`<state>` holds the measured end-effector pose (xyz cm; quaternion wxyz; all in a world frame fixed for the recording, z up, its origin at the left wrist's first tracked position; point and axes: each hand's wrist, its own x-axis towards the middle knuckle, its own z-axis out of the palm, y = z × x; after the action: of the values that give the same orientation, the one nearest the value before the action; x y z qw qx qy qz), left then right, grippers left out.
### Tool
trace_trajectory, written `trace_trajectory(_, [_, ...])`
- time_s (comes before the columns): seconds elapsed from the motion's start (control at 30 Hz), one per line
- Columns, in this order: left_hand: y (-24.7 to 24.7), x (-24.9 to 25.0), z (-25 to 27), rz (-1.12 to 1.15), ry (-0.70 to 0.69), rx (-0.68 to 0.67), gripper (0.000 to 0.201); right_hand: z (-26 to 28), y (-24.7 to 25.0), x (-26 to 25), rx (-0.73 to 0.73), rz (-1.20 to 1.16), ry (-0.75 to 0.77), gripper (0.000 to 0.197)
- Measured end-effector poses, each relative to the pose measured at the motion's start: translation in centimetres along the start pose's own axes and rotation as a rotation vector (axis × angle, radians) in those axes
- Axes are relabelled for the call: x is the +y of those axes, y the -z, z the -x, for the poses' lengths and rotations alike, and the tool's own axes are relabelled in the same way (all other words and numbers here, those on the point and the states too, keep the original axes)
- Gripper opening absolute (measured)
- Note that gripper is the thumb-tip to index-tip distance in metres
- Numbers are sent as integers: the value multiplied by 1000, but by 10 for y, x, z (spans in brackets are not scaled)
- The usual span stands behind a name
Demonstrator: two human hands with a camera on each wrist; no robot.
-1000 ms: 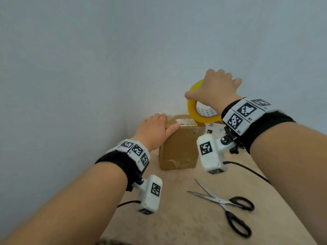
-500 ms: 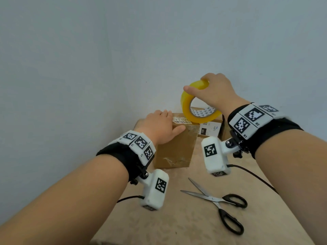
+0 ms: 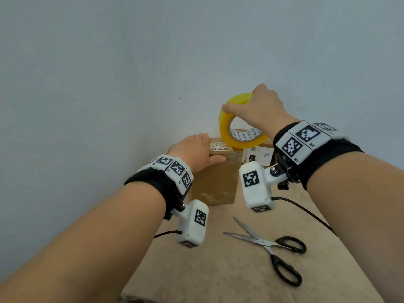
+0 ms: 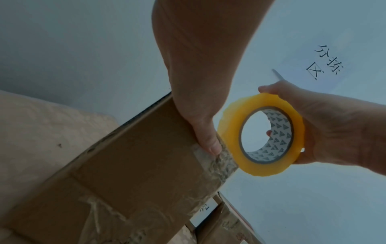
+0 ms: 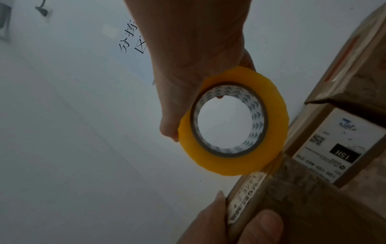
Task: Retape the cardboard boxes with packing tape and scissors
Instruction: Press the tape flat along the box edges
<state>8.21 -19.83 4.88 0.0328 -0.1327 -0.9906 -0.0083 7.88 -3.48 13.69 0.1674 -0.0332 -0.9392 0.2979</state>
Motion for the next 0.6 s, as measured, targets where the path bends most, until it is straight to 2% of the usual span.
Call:
trace_trajectory(0.1, [1,0,3,-3,8,-5,91,3,5,-2,-5,108,-9,88])
trace_trajectory(0.27, [2,-2,6,-9,-13,-23,94,5,19,22,43,459,12,86])
trace_trajectory(0.47, [4,-2,10,-18,-35,-15,92,2,4,49,-84,376,-127,87])
trace_trajectory(0.6, [4,-1,12,-28,-37,-28,93,-3,-4,57,-172,295,-163,92])
